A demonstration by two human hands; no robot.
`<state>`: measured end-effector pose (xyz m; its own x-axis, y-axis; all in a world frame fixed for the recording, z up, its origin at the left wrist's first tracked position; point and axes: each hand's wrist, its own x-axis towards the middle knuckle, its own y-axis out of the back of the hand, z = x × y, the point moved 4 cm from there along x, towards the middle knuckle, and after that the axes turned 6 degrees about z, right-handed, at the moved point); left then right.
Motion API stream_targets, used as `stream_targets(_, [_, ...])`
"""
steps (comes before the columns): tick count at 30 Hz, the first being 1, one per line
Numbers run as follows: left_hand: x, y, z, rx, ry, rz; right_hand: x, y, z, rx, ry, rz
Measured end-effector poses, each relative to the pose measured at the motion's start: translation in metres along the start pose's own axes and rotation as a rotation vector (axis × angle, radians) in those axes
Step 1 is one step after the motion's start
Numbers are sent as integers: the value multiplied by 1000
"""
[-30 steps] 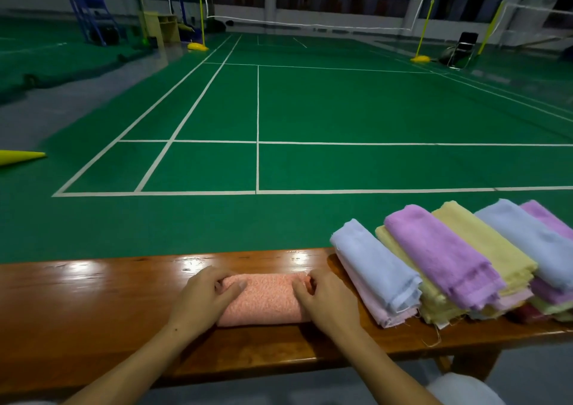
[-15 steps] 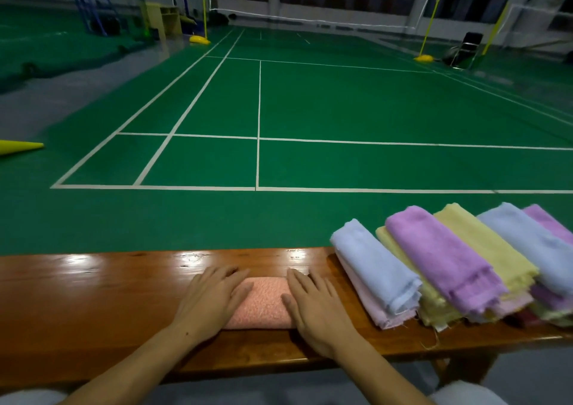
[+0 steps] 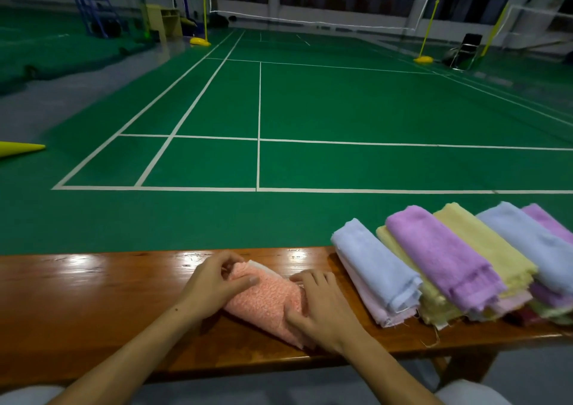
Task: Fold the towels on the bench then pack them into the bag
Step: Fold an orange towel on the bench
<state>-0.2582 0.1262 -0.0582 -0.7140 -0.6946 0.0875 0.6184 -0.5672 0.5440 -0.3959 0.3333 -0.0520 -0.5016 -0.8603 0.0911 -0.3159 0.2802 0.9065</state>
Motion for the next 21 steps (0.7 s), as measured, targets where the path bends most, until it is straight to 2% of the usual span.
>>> stream_targets(4, [-3, 1, 24, -100, -163, -21, 7, 5, -5, 309, -42, -76])
stream_targets(8, [-1, 3, 28, -182, -168, -17, 7, 7, -11, 470, -73, -137])
stream_targets(10, [0, 3, 30, -181, -182, 27, 1, 15, -10, 509, -81, -114])
stream_targets(13, [0, -3, 39, -212, -188, 87, -14, 32, -9, 530, -73, 6])
stream_targets(15, [-1, -13, 55, -248, -191, 59, -25, 43, -3, 542, -65, 127])
stream_targets(19, [27, -41, 110, -264, -283, 12, -41, 79, 27, 487, -49, 368])
stream_targets(21, [50, -63, 145, -281, -340, 11, -44, 110, 45, 417, -123, 498])
